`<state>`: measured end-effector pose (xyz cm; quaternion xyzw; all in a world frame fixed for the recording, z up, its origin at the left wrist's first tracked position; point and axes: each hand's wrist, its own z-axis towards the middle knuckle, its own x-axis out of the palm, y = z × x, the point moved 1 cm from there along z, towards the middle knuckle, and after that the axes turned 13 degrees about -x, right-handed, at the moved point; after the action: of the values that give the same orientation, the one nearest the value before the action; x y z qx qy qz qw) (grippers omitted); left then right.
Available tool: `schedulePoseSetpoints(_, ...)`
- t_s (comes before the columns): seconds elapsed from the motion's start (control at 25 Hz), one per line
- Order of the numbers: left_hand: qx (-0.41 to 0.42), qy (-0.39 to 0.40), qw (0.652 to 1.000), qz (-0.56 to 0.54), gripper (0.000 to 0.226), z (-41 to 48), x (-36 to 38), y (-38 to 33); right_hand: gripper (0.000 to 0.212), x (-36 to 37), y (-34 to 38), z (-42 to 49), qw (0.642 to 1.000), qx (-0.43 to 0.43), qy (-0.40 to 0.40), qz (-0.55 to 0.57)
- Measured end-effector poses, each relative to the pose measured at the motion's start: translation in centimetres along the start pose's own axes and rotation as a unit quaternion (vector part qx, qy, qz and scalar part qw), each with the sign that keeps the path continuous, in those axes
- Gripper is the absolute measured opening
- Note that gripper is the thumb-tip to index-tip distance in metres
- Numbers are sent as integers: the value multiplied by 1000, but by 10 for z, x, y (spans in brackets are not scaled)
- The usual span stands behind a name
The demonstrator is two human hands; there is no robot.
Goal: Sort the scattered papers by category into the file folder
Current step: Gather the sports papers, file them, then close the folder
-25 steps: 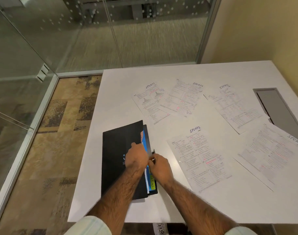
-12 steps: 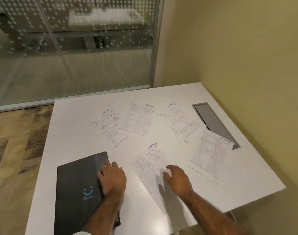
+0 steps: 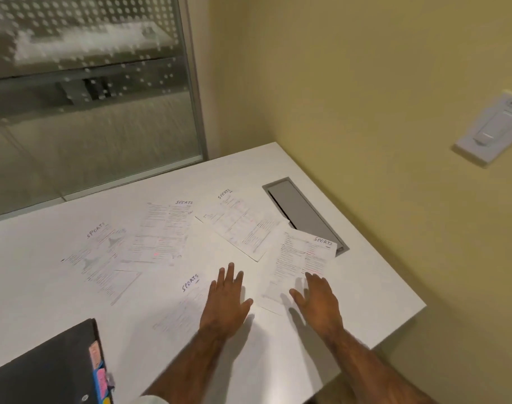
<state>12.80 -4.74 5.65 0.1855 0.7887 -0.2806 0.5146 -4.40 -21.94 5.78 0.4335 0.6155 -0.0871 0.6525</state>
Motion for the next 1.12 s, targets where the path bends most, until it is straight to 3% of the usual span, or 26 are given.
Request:
schedulePoseSetpoints(0.32, 12, 110, 990, 84, 92, 76, 59, -112, 82, -29, -113, 101, 1000, -2, 22, -19)
schedulePoseSetpoints(0.52, -11, 154, 981, 117, 110, 93, 82, -127, 94, -21, -138, 147, 997, -20, 42, -54)
schedulePoseSetpoints(0.84, -28, 170, 975, 142, 110, 92, 77, -136, 100, -13, -141, 159, 996, -12, 57, -66)
schedulePoseSetpoints(0.92, -29, 170, 975, 144, 109, 91, 75, -138, 97, -14, -135, 159, 997, -8, 65, -29)
schedulePoseSetpoints(1.04, -32, 171, 975, 137, 108, 92, 74, -139, 89, -20, -125, 156, 989, 44, 44, 135)
schedulePoseSetpoints(1.12, -41, 168, 976, 131, 107, 91, 73, -141, 67, -19, -121, 148, 964, 96, 6, 249)
